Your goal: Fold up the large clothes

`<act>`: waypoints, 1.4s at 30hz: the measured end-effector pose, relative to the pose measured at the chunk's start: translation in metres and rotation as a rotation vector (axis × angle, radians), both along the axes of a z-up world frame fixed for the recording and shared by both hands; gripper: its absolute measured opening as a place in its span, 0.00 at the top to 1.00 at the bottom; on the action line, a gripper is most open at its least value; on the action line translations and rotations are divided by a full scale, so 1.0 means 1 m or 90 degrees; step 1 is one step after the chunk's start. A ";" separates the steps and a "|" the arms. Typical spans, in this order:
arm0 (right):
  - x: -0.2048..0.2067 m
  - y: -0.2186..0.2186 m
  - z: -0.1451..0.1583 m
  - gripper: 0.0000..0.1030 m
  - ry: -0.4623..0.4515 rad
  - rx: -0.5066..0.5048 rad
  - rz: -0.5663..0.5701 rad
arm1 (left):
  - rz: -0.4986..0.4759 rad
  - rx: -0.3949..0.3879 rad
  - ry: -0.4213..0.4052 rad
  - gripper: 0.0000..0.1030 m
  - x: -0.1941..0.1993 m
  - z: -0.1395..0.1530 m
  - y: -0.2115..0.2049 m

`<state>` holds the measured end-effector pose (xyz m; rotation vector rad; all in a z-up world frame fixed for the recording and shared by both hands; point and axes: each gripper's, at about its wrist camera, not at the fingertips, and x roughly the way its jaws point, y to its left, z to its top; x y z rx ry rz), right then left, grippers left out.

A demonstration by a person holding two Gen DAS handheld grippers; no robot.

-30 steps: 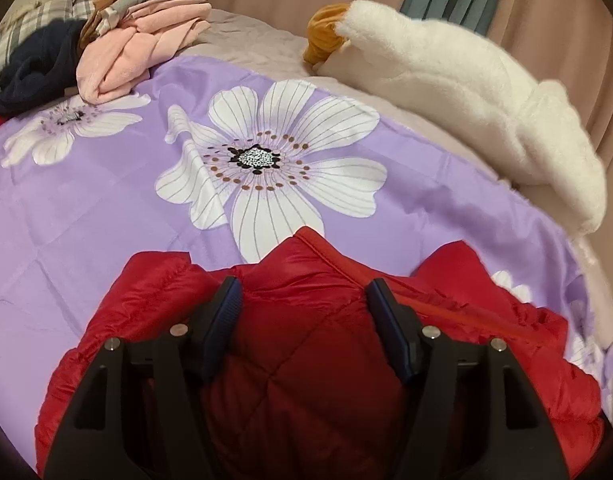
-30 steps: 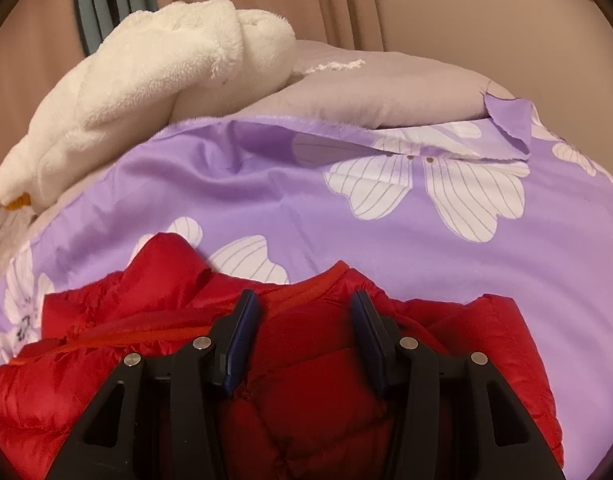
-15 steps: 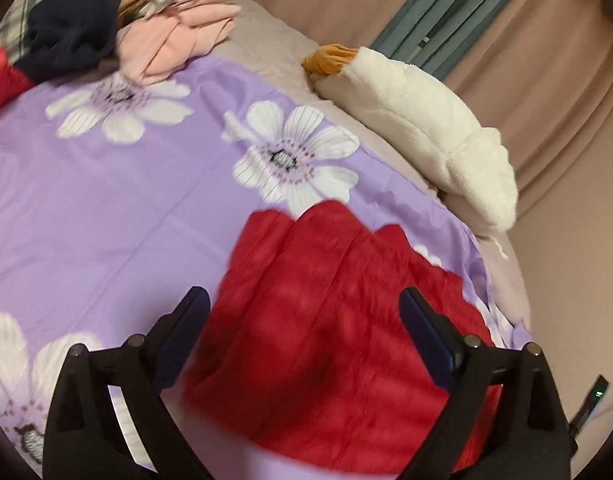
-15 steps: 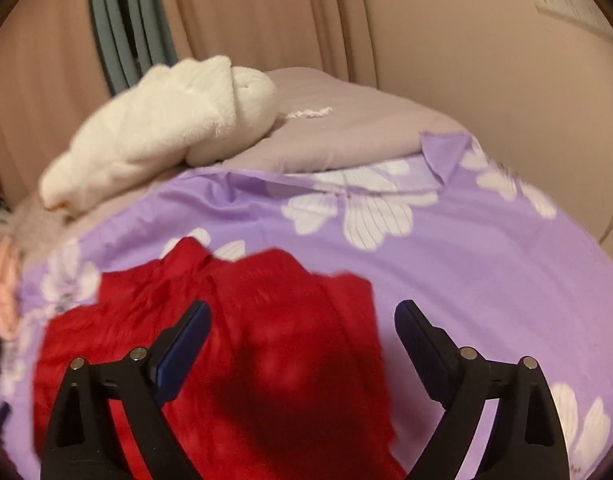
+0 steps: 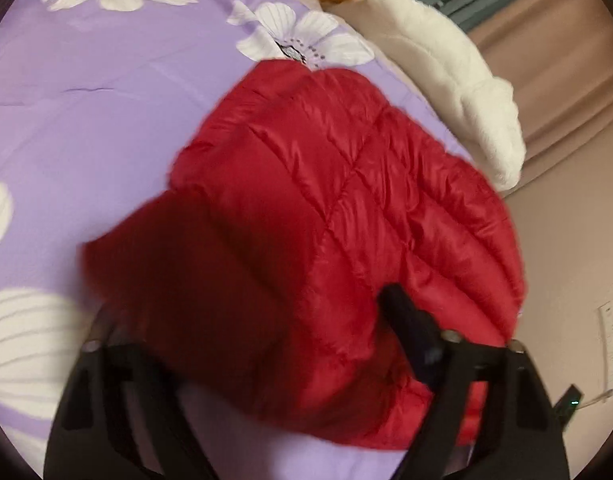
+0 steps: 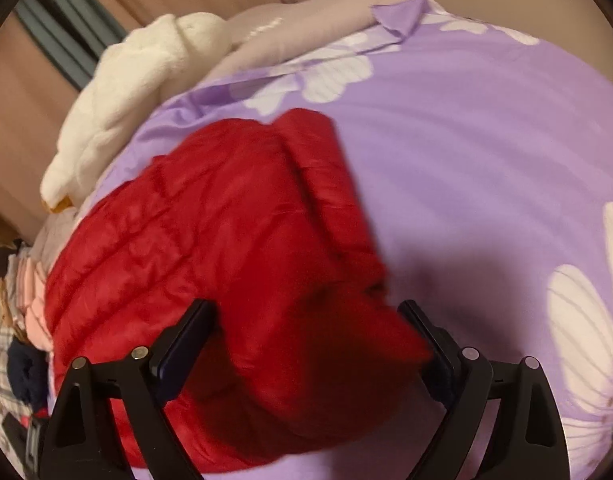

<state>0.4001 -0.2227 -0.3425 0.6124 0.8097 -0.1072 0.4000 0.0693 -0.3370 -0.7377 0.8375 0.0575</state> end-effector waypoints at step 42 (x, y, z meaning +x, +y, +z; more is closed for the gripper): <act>-0.215 -0.002 0.063 0.25 0.019 -0.160 0.000 | -0.013 -0.053 0.010 0.31 -0.231 0.014 0.033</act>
